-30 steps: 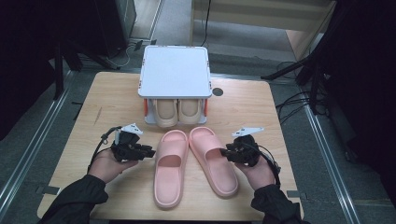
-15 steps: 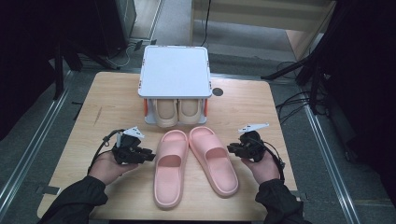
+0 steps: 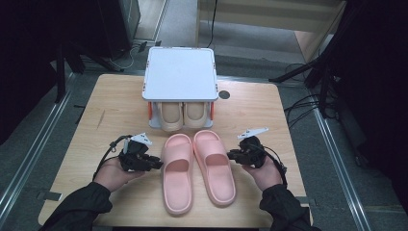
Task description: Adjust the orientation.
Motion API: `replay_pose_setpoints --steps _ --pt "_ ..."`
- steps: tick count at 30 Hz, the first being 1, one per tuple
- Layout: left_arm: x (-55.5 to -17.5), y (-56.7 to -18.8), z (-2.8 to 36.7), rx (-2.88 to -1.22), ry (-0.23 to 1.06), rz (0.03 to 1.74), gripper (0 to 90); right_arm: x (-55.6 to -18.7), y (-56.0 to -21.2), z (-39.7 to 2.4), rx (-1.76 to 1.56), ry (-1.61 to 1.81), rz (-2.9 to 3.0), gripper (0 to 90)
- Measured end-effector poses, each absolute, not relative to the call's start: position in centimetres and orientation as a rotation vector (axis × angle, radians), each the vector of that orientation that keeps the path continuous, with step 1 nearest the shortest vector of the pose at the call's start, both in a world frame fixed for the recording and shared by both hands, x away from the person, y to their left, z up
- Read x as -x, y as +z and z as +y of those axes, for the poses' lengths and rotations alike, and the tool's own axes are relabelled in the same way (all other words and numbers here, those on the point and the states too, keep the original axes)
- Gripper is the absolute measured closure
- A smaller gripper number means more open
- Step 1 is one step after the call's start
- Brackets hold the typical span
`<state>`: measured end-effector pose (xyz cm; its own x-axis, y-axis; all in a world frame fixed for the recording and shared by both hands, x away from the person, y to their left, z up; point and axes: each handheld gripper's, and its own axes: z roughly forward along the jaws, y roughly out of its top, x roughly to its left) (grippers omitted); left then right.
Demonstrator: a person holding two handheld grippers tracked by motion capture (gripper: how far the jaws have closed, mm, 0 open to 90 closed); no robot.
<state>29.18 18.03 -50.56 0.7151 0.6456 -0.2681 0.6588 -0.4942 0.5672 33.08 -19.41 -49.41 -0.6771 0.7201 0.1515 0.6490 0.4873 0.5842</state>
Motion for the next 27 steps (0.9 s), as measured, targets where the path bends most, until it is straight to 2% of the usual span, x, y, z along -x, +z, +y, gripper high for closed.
replay_pose_setpoints --steps 18,23,27 --pt "-28.9 -50.4 17.0 -2.278 -0.058 0.933 69.6 -34.0 -49.9 -19.1 -1.23 1.038 2.596 76.8" --pt "-29.3 -50.0 17.6 -2.228 -0.05 0.962 65.5 -34.0 -50.0 -19.1 -1.222 1.033 2.595 75.4" --pt "-29.3 -49.6 18.0 -2.206 -0.033 0.976 61.7 -33.9 -49.6 -19.3 -1.174 1.077 2.572 70.5"
